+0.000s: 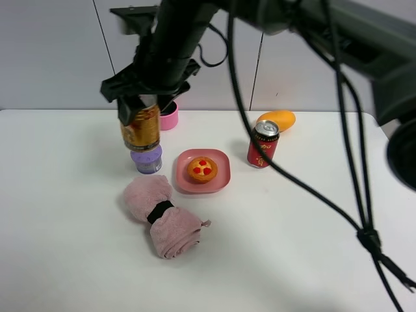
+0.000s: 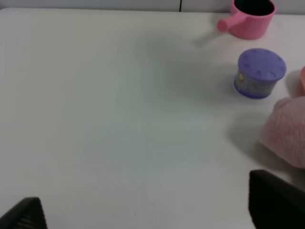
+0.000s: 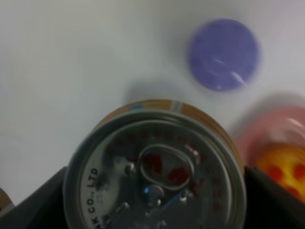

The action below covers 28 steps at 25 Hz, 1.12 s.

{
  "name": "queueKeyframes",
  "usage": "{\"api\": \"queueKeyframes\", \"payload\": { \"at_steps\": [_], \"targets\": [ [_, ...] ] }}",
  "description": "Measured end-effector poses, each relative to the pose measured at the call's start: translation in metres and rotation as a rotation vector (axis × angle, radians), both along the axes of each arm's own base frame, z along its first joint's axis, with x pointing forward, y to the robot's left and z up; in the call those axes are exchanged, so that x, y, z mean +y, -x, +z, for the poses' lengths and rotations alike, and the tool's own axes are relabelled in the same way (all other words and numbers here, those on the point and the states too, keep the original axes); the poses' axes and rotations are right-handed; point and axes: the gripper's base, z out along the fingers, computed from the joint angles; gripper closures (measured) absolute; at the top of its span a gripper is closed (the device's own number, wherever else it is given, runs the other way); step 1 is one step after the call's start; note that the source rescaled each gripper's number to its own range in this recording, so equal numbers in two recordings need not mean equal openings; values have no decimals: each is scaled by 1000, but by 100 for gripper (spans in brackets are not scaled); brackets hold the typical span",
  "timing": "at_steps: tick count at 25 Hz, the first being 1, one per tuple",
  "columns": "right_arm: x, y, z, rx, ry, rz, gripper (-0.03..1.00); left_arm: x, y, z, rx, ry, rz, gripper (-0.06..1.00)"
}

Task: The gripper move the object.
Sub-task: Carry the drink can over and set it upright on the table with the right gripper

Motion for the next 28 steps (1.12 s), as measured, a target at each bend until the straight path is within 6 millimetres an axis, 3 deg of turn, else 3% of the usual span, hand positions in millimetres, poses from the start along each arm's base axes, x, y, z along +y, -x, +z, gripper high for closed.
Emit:
{"api": "queueKeyframes", "payload": {
  "at_steps": [5, 10, 22, 28],
  "targets": [
    [53, 32, -15, -38, -6, 160, 93, 0, 0, 0, 0, 0, 0, -6],
    [81, 61, -42, -11, 48, 270, 93, 0, 0, 0, 0, 0, 0, -6],
    [102, 60, -121, 71, 172, 298, 93, 0, 0, 0, 0, 0, 0, -6],
    [112, 66, -139, 75, 158, 327, 93, 0, 0, 0, 0, -1, 0, -6]
  ]
}}
